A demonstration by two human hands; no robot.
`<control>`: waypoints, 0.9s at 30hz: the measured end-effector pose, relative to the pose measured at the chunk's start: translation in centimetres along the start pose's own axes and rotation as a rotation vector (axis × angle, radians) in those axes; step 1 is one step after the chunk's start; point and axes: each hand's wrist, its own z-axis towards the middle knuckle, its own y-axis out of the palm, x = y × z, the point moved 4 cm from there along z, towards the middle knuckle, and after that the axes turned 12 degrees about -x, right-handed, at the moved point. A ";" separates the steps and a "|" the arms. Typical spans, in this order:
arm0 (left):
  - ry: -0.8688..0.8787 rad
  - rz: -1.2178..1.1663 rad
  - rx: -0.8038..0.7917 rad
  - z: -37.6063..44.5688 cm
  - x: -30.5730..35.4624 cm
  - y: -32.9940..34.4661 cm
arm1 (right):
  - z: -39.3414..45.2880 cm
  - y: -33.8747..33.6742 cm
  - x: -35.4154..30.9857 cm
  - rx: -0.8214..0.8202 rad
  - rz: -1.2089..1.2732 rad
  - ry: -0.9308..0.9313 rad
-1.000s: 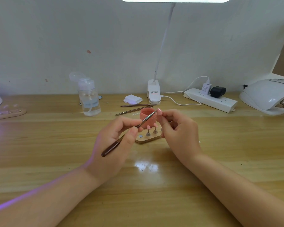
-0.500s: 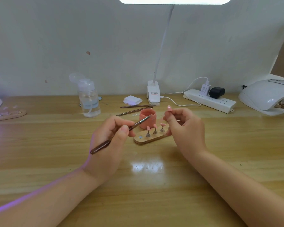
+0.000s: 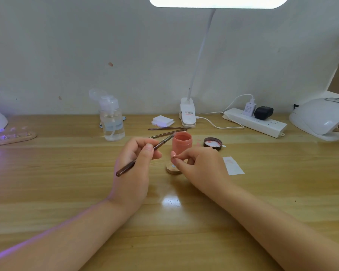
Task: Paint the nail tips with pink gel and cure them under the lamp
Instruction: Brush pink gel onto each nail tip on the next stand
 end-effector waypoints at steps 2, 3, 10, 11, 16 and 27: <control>-0.015 -0.020 0.012 0.1 -0.2 -0.1 | 0.0 0.6 0.1 -0.058 0.000 0.037; -0.027 -0.036 0.021 0.1 -0.3 -0.3 | -0.1 0.8 0.1 -0.079 -0.008 0.044; -0.067 -0.094 0.054 0.5 -0.6 -0.5 | -0.5 0.0 0.0 -0.085 -0.111 0.075; -0.066 -0.092 0.053 0.5 -0.6 -0.5 | -0.7 -0.5 -0.1 -0.080 -0.136 0.066; -0.077 -0.095 0.057 0.3 -0.6 -0.6 | 0.4 -6.2 2.8 -0.186 -0.517 0.311; -0.094 -0.116 0.055 0.4 -0.9 -0.8 | 1.7 -6.0 7.8 -0.368 -0.280 0.381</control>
